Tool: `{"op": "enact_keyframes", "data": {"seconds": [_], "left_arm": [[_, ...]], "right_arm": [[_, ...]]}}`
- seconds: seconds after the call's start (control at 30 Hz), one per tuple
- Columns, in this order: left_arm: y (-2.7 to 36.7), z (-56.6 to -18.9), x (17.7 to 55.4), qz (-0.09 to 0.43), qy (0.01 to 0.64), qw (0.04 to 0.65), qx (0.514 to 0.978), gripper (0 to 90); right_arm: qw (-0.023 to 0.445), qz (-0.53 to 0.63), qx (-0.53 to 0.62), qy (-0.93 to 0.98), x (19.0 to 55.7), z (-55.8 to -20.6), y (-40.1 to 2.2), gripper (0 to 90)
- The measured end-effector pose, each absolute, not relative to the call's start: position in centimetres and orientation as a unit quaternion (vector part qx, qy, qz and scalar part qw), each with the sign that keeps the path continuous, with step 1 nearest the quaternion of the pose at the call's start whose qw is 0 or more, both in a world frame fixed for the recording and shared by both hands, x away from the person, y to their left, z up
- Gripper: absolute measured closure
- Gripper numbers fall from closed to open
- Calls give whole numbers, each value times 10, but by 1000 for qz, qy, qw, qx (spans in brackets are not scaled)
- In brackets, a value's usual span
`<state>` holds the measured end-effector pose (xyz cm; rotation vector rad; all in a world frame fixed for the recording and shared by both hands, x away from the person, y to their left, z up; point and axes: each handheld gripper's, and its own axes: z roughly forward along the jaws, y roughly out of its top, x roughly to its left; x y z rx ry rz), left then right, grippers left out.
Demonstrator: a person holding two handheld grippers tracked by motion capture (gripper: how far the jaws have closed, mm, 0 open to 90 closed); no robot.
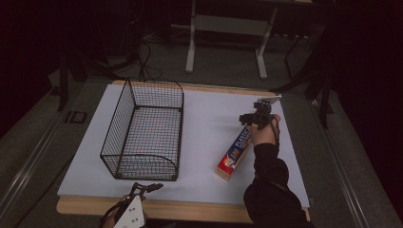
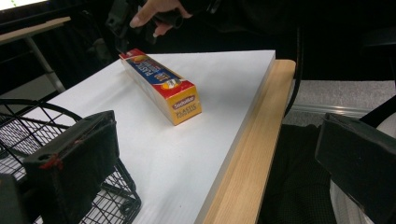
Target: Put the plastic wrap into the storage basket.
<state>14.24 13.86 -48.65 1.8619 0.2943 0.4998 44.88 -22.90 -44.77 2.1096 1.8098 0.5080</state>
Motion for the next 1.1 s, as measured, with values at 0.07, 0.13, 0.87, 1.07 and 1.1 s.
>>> {"op": "enact_keyframes", "data": {"seconds": [0.07,0.13,0.87,1.07,1.1], "left_arm": [[139,-486,142,212,124,561,790,1],[139,-486,142,213,124,561,790,1],[137,-488,140,204,112,553,800,1],[137,-488,141,206,115,554,798,1],[137,-487,141,208,116,555,797,1]], "right_arm": [[151,175,748,623,450,-453,-230,134],[143,175,753,618,450,-456,-231,133],[110,155,784,591,453,-503,-223,225],[107,148,792,583,452,-505,-221,266],[107,144,793,582,453,-504,-221,274]]}}
